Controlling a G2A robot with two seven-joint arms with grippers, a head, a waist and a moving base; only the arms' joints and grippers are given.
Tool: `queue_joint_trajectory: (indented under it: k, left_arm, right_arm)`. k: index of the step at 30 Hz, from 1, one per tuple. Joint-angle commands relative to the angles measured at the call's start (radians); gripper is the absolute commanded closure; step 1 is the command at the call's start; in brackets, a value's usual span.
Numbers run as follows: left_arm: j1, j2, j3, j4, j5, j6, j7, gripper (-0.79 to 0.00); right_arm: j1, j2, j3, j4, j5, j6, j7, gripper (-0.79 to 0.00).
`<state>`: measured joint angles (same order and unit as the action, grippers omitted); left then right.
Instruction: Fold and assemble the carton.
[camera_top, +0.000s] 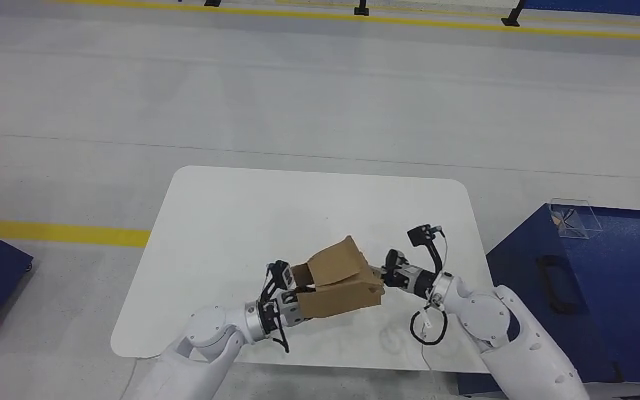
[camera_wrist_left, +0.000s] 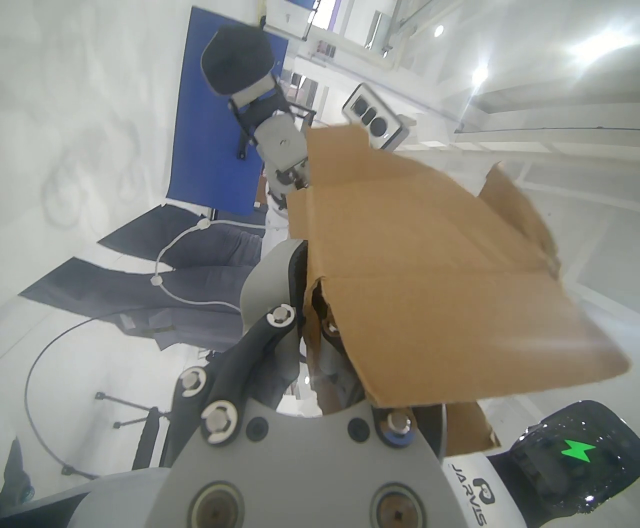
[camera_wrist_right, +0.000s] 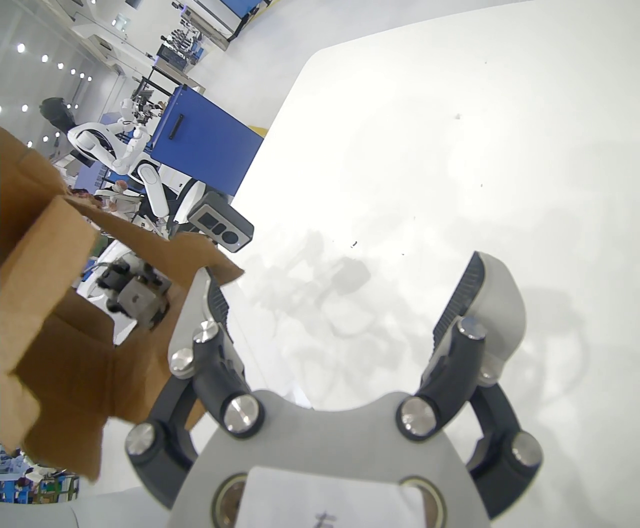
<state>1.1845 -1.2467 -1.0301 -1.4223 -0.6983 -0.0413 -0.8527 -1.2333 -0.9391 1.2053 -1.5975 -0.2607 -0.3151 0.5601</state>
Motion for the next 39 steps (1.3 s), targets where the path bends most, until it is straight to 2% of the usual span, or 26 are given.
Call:
queue_joint_trajectory:
  k: [1, 7, 14, 24, 39]
  left_arm:
    - [0.002, -0.001, -0.001, -0.001, -0.010, -0.002, -0.001, 0.000]
    - [0.008, -0.001, -0.003, -0.004, -0.016, 0.014, 0.025, 0.000]
    - [0.004, -0.006, 0.016, -0.006, 0.013, 0.030, 0.052, 0.000]
    - [0.001, -0.007, 0.035, -0.005, 0.111, 0.003, 0.084, 0.000]
    - [-0.001, -0.011, 0.035, 0.010, 0.116, 0.007, 0.071, 0.000]
  right_arm:
    - [-0.006, 0.003, 0.026, 0.009, 0.010, -0.011, -0.005, -0.785]
    - [-0.040, 0.012, 0.107, -0.002, 0.059, -0.058, -0.014, -0.785]
    - [-0.115, 0.020, 0.177, -0.084, 0.106, -0.109, -0.027, -0.785]
    - [-0.098, 0.006, 0.107, -0.103, 0.055, -0.074, -0.017, -0.785]
    - [-0.048, -0.011, 0.043, -0.070, 0.033, -0.026, 0.031, -0.785]
